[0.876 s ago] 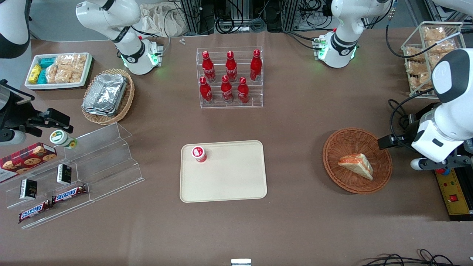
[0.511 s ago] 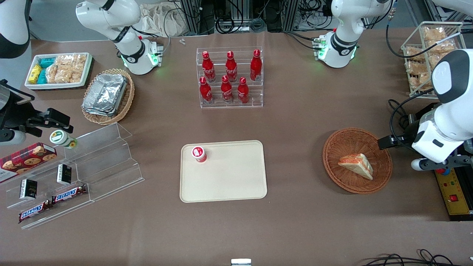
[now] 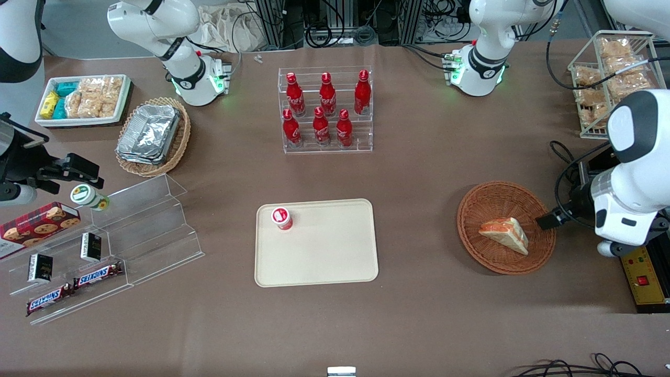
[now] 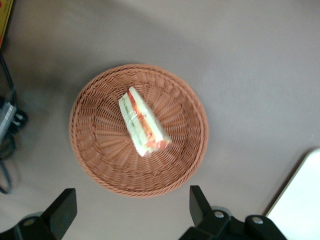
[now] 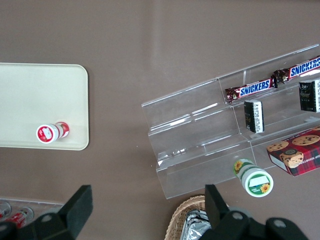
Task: Place sandwich from basket to tray
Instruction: 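Move the left gripper over the sandwich in the wicker basket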
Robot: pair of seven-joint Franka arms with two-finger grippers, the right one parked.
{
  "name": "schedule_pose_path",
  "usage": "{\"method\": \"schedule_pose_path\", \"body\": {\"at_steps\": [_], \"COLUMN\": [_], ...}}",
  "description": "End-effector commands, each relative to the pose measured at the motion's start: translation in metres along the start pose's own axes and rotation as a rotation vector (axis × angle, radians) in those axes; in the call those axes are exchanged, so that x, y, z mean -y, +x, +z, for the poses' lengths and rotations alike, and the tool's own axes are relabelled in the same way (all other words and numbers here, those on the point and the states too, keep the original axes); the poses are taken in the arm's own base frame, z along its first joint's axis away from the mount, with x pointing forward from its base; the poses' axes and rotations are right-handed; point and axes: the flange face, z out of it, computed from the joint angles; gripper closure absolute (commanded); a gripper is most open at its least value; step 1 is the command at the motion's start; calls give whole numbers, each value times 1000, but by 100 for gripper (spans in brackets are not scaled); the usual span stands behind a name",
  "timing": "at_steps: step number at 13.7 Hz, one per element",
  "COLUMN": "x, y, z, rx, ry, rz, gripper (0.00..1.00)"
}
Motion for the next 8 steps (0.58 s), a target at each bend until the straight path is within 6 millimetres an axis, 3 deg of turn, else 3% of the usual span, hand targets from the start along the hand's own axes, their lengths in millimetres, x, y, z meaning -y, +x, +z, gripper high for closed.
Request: {"method": "schedule_pose_path", "body": {"at_steps": [1, 8], "x": [1, 15], "y": [0, -2], "z": [19, 88], "rx": [-13, -34], "ry": [-5, -22], "rz": [-121, -356], "gripper": [0, 0]}}
